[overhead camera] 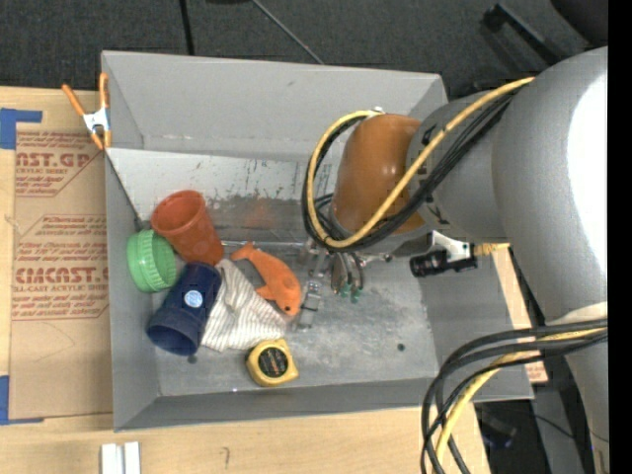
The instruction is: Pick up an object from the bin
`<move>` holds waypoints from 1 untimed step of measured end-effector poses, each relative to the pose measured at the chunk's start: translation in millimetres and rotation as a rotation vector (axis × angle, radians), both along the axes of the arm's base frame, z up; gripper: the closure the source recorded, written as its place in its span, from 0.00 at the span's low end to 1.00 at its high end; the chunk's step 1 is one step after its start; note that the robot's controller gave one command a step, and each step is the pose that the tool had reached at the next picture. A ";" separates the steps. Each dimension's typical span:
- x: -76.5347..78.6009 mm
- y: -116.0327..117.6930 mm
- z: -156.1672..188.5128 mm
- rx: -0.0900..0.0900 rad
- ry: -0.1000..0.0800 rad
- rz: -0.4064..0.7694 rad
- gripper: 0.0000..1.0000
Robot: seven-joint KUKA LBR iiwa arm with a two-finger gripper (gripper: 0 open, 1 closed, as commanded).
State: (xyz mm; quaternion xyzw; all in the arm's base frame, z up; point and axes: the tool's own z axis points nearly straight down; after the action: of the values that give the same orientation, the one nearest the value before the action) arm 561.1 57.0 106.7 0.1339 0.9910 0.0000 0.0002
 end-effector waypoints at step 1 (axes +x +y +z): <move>0.2 -0.1 0.1 0.000 0.000 0.000 0.00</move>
Offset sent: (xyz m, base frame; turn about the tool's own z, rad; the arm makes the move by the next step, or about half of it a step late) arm 0.0274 0.0651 0.0790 -0.1451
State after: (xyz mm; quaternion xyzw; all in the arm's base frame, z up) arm 561.3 56.9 106.8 0.1340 0.9910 -0.0001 0.0004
